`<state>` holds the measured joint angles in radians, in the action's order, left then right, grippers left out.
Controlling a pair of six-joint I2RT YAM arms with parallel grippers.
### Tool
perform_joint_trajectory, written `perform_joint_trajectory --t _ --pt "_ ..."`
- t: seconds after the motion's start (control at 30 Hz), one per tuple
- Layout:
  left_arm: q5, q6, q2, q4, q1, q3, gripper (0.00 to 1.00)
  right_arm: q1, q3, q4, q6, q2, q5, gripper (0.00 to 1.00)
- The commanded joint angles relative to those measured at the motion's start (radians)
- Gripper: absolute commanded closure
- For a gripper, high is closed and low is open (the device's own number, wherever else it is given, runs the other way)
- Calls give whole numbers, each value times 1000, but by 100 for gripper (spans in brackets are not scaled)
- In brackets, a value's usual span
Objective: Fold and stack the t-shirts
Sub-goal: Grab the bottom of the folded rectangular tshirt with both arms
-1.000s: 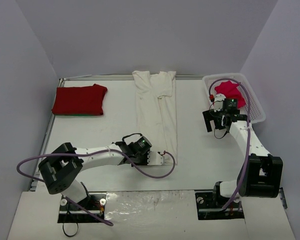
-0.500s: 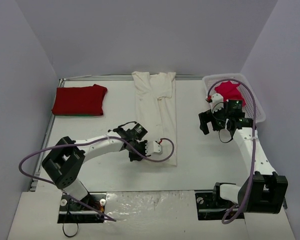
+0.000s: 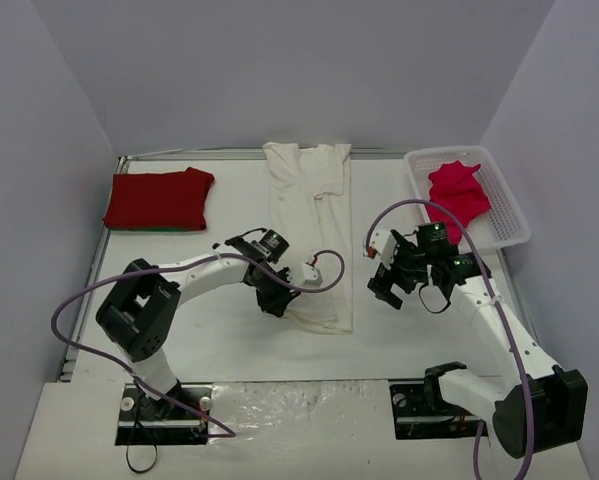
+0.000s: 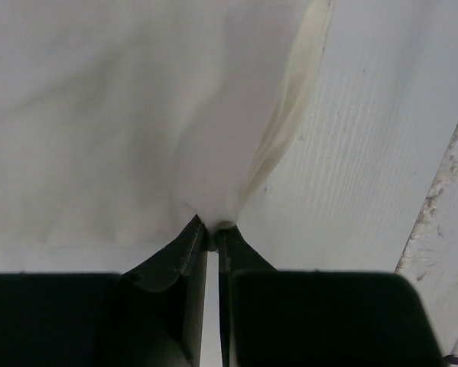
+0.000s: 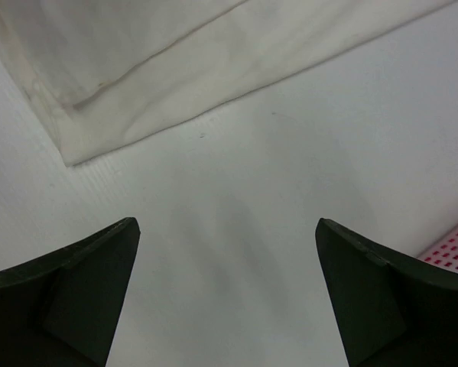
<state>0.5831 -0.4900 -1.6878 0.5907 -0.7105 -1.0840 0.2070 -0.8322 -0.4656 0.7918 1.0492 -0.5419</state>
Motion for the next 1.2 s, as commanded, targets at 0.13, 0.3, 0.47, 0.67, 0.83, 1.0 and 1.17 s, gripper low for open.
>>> perform_joint_trajectory --t 0.13,0.3,0.47,0.67,0.83,1.0,1.17 --pt "84 10 -78 73 45 -96 98 135 73 -48 195 90 7 10" --pt "115 13 -98 78 57 -108 98 227 68 -30 153 100 -6 15" --pt "152 28 -102 69 88 -113 98 359 79 13 69 103 14 32" --pt "188 41 -104 61 118 -108 98 419 96 44 37 159 17 46" --pt "221 42 -110 63 137 -111 98 443 96 54 29 222 17 51" --pt "248 27 -133 87 140 -134 98 465 88 65 37 264 37 49" --pt "247 22 -139 92 138 -136 98 476 73 73 30 307 40 49"
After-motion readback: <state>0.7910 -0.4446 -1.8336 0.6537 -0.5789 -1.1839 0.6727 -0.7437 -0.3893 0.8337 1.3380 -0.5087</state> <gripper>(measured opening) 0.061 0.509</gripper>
